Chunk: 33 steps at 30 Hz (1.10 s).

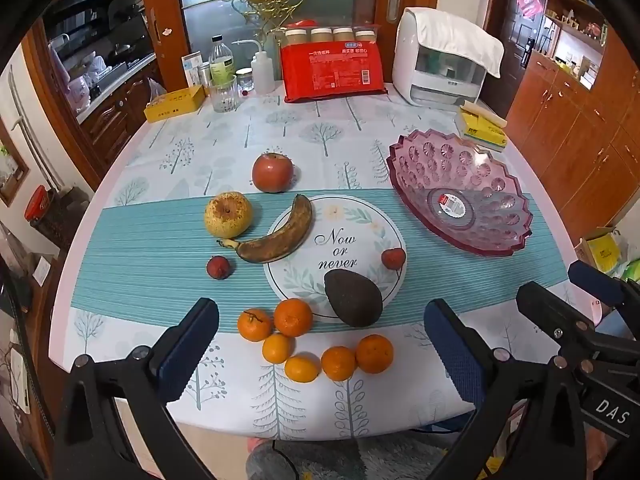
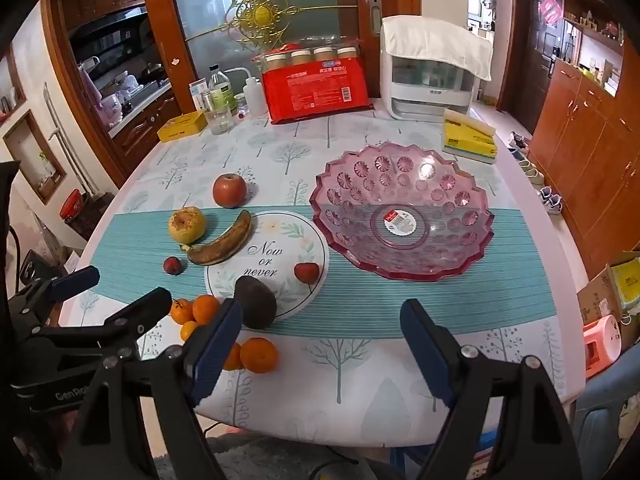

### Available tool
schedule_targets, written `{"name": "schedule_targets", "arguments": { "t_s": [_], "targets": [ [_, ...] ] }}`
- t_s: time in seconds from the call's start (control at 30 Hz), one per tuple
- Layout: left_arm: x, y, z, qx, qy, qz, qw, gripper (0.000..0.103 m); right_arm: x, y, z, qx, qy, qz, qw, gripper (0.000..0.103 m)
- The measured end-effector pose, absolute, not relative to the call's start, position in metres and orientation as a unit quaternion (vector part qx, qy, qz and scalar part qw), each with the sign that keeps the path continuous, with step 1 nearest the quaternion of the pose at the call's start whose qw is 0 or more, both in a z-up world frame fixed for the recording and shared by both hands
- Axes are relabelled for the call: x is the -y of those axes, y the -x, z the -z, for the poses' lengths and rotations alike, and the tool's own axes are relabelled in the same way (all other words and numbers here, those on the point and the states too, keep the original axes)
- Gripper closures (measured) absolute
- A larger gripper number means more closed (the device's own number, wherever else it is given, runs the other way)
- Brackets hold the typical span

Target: Organize fruits

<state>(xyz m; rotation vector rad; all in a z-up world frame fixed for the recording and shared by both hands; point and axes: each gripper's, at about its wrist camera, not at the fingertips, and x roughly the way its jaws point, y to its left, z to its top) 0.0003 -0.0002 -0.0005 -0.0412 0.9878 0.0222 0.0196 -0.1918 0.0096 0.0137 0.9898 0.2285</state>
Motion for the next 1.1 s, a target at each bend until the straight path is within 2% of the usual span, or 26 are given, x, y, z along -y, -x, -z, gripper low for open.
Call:
{"name": "schedule_targets", "arguments": {
  "t_s": [1.1],
  "targets": [
    [-0.004, -0.003, 0.009, -0.473, 0.012, -0.022, 0.881, 0.001, 0.192, -0.028, 0.003, -0.484, -0.008, -0.111, 0.868, 0.021]
  ]
}}
